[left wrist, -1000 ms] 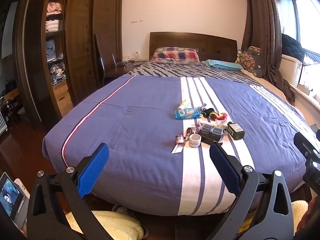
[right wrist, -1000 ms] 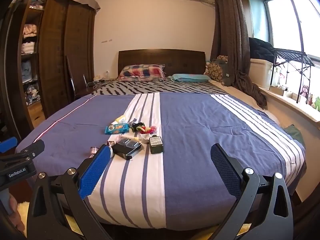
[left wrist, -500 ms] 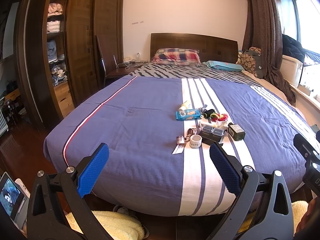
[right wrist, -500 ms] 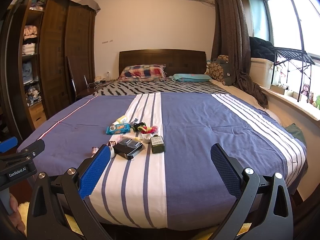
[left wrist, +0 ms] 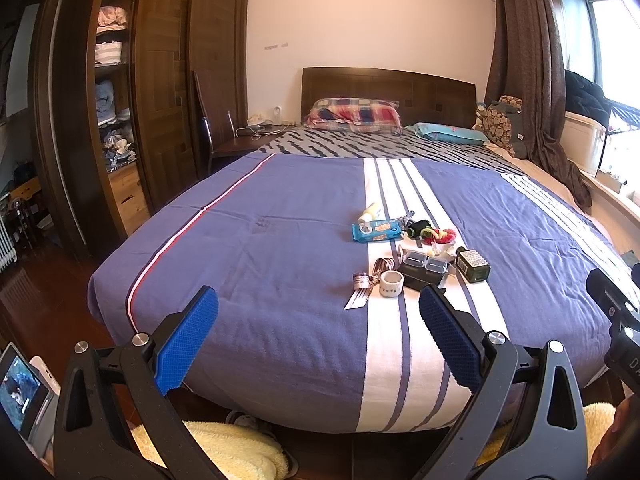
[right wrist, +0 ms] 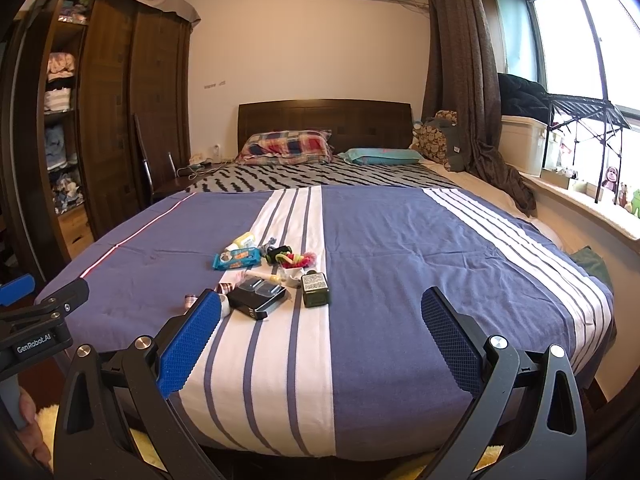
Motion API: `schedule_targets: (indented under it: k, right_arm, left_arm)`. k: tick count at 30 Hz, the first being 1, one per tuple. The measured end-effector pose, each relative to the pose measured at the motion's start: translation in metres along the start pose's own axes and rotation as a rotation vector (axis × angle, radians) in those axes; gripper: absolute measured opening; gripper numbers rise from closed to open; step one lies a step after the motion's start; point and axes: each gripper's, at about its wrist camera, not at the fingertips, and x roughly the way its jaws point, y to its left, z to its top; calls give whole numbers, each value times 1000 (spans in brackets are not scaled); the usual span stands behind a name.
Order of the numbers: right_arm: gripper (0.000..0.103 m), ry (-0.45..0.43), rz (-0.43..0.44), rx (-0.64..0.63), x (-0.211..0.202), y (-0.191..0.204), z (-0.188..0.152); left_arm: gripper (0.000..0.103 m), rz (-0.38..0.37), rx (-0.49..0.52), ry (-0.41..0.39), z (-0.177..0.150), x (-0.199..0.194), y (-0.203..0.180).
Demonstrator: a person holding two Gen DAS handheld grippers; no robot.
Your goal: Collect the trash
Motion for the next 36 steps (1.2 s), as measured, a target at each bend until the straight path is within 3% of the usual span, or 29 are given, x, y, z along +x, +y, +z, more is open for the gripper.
schedule_targets:
  k: [36]
  right_arm:
    - [100,18,-1,2,10,2,-7]
  left_arm:
    - [95,2,-10,24,-4,11,2]
